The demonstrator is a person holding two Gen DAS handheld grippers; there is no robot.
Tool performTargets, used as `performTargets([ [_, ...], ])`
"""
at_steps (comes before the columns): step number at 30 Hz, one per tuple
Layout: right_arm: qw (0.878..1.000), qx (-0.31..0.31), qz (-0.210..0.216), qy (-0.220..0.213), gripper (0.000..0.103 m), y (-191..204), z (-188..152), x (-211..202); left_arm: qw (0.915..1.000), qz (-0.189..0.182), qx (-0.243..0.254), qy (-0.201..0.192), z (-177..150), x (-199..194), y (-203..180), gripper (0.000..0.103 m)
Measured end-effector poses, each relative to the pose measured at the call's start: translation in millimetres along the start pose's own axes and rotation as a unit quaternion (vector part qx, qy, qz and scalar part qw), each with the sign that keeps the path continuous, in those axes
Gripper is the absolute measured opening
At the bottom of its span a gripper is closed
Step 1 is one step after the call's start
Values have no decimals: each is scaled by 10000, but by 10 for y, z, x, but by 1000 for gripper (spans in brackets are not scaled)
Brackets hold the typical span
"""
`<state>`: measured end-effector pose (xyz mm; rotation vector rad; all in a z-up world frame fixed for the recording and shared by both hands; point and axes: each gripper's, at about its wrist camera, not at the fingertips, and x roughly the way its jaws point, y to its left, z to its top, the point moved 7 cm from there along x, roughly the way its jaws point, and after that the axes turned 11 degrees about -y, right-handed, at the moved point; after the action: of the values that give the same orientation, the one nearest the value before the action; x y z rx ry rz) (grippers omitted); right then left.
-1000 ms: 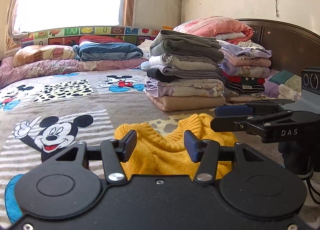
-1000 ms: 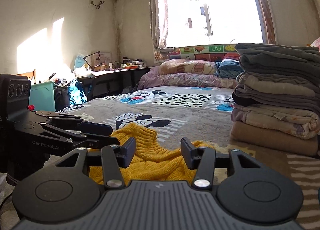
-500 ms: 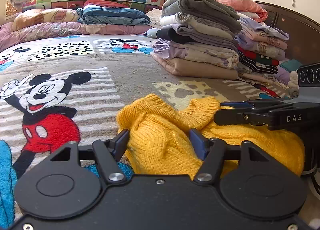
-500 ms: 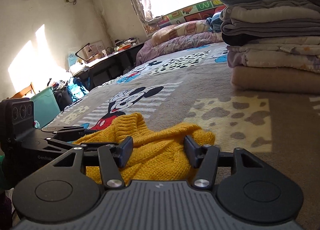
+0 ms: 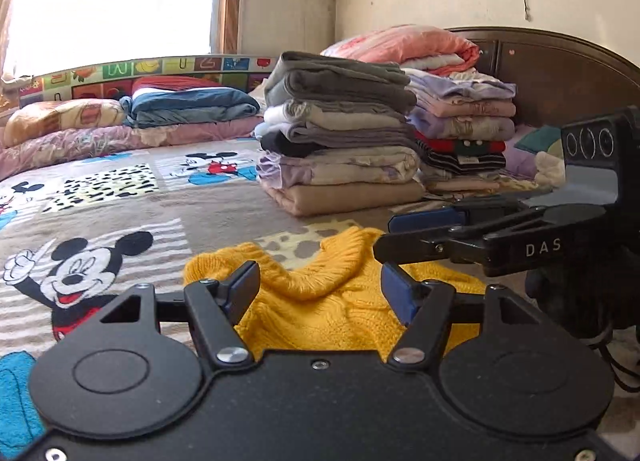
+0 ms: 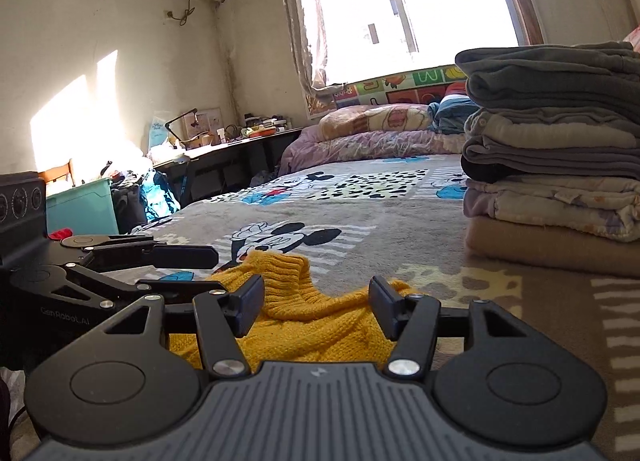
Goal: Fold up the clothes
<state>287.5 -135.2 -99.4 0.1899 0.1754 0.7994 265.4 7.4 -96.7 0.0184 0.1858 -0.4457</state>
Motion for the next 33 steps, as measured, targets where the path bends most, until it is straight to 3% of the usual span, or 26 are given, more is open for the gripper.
performTargets([
  [2, 9999, 6, 13, 134, 58, -11, -52, 43, 9985, 140, -399, 360, -151, 126, 172, 66],
  [5, 9973, 254, -79, 677, 62, -149, -329, 216, 9956, 105, -796, 477, -279, 170, 307, 65],
  [11, 9956, 624, 24, 697, 62, -216, -380, 222, 9938, -2, -986, 509, -336, 189, 318, 65],
  [18, 9956, 627, 6, 696, 62, -207, -392, 204, 9965, 81, -704, 447, -283, 142, 240, 65],
  [24, 9996, 207, -165, 92, 59, 10, -157, -204, 9985, 126, -509, 146, -25, -168, 51, 66],
  [28, 9998, -203, -6, -54, 52, 247, -32, -436, 9996, -14, -72, 276, -6, -392, -138, 66],
  [31, 9990, -438, 54, 10, 41, 392, -56, -464, 9989, -54, -53, 455, -98, -418, -171, 66],
  [33, 9983, -403, -126, 407, 40, 355, -254, -380, 9976, 49, -193, 670, -220, -341, -112, 66],
])
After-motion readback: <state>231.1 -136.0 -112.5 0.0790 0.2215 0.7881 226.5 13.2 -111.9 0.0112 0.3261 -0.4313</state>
